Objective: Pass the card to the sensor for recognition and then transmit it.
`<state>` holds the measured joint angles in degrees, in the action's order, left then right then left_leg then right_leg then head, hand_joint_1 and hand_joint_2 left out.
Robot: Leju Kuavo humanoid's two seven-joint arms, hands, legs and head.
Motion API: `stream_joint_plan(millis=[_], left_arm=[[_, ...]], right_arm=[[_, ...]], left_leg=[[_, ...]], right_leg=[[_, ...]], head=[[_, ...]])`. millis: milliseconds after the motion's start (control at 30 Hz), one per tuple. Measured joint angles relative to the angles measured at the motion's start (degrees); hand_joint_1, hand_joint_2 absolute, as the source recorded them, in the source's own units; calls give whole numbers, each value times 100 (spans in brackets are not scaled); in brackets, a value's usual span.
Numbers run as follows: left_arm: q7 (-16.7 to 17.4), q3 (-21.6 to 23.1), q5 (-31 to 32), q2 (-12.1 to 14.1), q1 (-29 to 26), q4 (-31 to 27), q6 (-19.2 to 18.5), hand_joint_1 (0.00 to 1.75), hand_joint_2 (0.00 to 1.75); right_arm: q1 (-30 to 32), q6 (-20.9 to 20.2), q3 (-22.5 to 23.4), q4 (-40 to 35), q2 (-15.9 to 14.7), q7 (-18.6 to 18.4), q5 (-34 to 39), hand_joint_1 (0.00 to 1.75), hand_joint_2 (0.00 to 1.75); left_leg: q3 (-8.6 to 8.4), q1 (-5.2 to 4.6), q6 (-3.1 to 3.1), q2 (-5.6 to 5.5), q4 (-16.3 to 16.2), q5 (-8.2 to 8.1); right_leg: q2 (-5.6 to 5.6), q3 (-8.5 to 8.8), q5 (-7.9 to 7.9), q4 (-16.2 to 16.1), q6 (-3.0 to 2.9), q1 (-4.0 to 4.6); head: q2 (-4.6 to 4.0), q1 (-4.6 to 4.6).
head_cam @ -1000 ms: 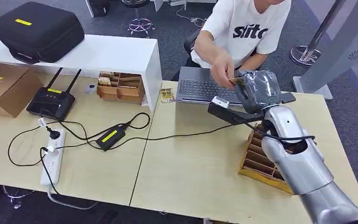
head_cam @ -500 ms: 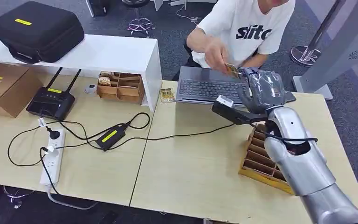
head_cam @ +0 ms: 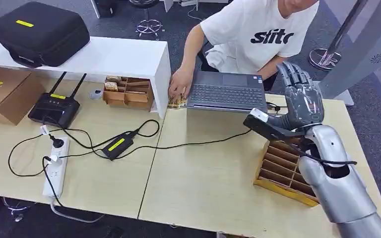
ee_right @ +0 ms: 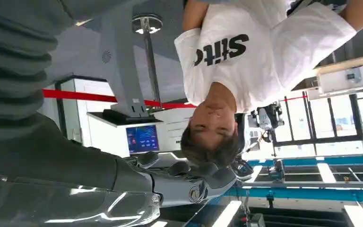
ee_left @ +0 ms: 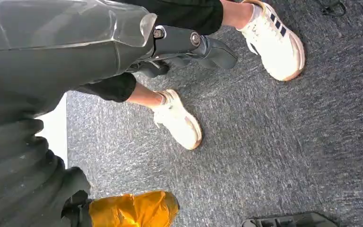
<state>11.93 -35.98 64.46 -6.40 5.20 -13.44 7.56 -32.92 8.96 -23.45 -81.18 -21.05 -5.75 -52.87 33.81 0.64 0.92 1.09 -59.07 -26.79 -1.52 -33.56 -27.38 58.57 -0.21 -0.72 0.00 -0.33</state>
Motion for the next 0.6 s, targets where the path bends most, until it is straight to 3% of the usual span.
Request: stream_joint_plan(millis=[300,600], left_arm=[[0,0,-2,0,1,0,7,0,175],[0,-7,-6,4,-8,0,30,0,175]], right_arm=[[82,2,114,-81,-111,11,-9,0,0],[398,50,568,-13,-424,-44,-149,0,0]], left_leg=[[-2,1,1,0,0,1],[2,-1,0,-5,0,0]], right_leg=[[0,-1,0,2,0,1],[-7,1,0,-1,0,-1]], head=[[0,-2],[0,-2]])
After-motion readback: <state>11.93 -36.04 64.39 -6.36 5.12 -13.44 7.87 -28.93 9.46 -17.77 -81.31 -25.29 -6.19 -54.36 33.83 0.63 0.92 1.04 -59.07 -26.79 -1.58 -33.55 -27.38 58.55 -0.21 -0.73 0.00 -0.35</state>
